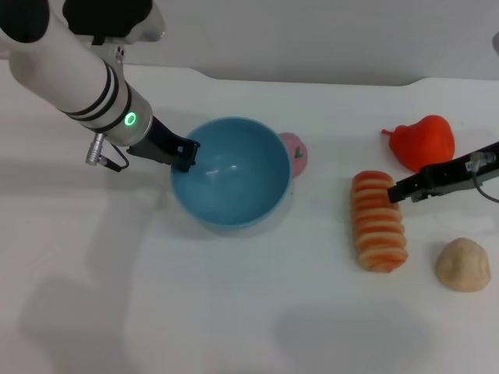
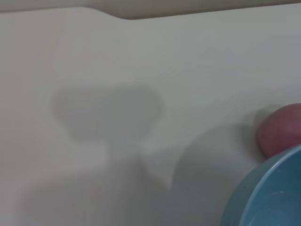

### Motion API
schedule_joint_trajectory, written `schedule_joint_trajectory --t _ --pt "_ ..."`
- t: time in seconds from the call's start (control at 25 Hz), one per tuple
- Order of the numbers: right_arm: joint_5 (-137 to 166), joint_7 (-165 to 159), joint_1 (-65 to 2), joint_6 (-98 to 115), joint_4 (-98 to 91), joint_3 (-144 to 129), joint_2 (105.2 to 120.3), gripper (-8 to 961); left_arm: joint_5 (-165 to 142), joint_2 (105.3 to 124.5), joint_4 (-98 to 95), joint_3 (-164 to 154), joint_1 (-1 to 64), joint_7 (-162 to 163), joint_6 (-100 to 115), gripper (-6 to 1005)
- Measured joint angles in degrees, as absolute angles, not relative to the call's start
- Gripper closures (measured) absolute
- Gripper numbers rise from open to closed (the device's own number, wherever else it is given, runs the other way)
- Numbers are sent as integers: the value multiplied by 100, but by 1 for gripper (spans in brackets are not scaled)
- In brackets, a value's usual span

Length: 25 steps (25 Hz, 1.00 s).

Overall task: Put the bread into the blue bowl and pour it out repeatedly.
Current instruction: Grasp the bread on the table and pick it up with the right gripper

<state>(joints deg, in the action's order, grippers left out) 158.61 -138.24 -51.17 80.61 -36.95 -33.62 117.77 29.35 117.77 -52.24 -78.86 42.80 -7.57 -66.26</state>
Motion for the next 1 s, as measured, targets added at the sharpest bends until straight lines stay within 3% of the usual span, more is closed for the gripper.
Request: schedule_joint_trajectory --t 1.0 --pt "15582 -14118 -5020 6561 -2608 -3653 11829 464 2959 11829 -5755 -8333 4063 -1006 -6307 1000"
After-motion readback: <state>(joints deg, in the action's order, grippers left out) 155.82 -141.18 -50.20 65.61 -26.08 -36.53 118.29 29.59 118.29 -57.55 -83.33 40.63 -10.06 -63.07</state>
